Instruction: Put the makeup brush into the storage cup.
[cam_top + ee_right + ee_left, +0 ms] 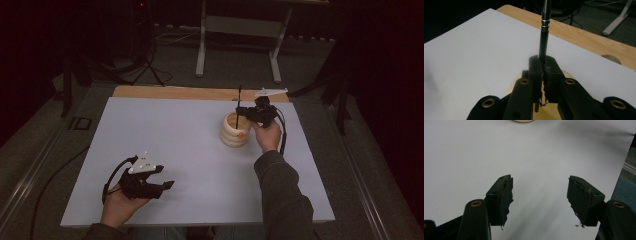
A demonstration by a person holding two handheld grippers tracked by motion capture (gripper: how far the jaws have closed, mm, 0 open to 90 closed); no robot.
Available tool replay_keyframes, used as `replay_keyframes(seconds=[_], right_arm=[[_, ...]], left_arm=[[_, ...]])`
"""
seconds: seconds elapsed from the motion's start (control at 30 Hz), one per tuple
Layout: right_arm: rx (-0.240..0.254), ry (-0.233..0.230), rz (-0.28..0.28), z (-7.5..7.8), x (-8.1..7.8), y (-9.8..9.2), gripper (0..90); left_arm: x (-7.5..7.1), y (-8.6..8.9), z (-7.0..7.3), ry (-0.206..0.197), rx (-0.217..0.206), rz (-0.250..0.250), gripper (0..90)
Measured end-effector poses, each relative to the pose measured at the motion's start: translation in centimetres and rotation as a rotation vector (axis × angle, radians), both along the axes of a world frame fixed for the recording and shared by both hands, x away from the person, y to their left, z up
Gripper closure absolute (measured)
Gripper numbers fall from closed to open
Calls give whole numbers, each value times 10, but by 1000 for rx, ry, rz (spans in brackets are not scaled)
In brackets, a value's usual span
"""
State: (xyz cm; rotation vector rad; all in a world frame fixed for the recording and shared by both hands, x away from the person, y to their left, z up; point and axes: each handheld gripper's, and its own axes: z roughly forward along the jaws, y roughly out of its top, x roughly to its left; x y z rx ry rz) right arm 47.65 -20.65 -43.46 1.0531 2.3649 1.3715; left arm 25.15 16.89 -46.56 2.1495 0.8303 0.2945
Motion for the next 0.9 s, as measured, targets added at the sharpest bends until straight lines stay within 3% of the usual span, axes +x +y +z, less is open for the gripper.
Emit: replay_keyframes(seconds=[0.9], right_arm=[[-19,54,-26,-29,-2,-1,848]], left_arm=[[0,0,-1,2,-5,3,375]])
